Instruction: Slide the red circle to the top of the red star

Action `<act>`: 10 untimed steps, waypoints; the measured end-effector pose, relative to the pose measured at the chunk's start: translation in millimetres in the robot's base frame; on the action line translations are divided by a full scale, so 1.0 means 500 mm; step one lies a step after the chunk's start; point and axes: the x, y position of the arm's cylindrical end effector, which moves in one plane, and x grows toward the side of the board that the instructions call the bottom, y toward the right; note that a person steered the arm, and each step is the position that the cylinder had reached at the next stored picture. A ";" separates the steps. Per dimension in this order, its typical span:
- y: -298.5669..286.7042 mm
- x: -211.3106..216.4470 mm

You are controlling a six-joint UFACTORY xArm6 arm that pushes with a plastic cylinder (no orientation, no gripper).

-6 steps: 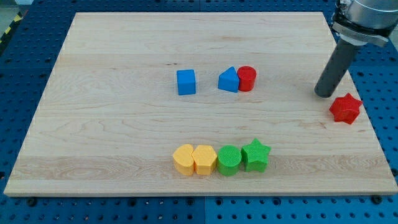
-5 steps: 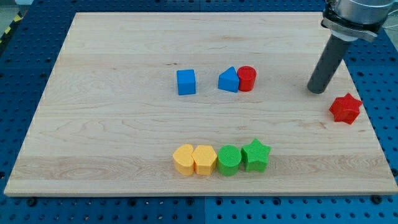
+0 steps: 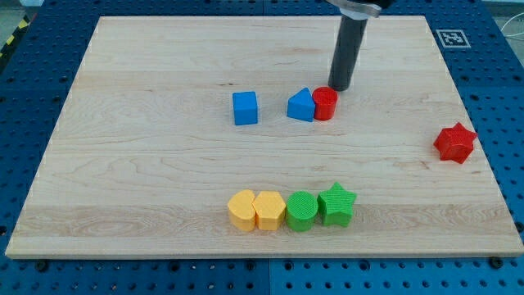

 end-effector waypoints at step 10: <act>-0.087 0.179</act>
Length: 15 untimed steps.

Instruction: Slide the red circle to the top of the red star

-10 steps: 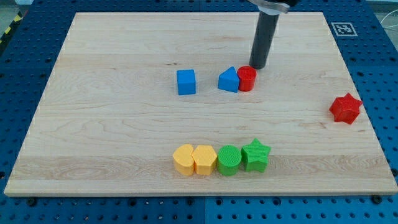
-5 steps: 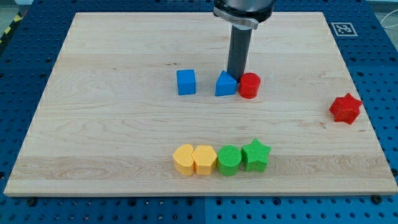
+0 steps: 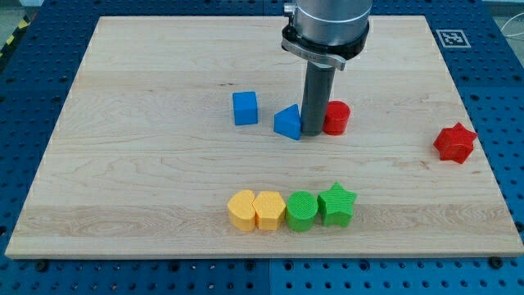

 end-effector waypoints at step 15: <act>0.268 -0.134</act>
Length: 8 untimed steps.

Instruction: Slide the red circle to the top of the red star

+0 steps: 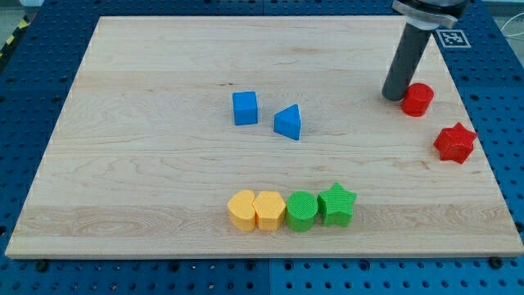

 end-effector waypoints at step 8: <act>0.140 0.034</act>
